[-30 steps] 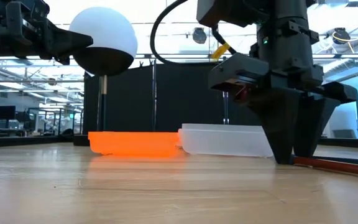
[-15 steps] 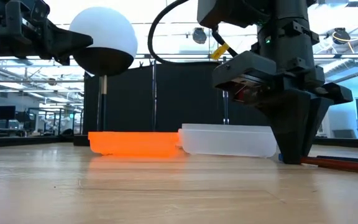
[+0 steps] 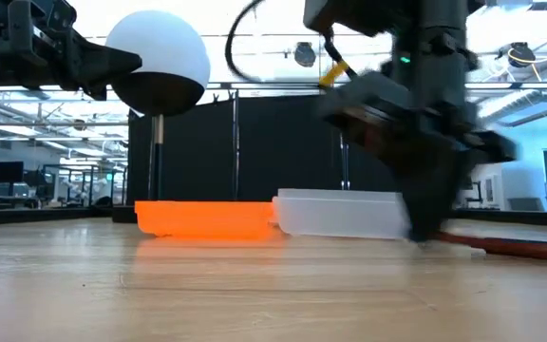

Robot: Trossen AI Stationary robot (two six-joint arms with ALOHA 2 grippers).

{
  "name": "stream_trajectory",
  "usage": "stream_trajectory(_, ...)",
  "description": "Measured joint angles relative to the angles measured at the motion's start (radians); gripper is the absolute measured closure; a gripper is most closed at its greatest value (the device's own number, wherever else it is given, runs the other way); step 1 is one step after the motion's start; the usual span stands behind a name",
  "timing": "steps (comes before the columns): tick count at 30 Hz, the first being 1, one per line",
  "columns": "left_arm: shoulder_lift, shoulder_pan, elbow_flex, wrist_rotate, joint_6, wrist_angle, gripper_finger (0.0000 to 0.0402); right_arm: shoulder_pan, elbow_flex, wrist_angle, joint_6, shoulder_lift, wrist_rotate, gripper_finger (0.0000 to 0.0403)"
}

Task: Pick & place school supplies into a supply box
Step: Put the brown pencil into the orange supply box

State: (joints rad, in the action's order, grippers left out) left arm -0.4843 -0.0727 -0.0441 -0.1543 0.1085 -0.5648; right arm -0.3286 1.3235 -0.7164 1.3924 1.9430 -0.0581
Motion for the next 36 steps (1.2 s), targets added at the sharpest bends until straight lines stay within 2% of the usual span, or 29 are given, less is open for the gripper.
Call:
stream_trajectory(10,0.0,0.0,0.0,0.006,-0.003,-0.002,0.0355,-0.011,0.003,0.057,0.01,-0.147,0.101,0.0386)
stream_trajectory(15,0.0,0.0,0.0,0.006,-0.01,-0.003,0.0355,-0.013,0.005,0.079,0.016,-0.165,0.104,0.0385)
stream_trajectory(22,0.0,0.0,0.0,0.009,-0.014,-0.006,0.0355,0.0,0.005,0.215,0.009,-0.178,0.081,0.0384)
stream_trajectory(27,0.0,-0.001,0.0,0.027,-0.025,-0.007,0.0355,0.043,0.005,0.243,0.014,-0.222,0.095,0.0384)
stream_trajectory(36,0.0,-0.001,0.0,0.027,-0.036,-0.007,0.0355,0.202,-0.016,0.228,-0.075,-0.33,0.25,0.0383)
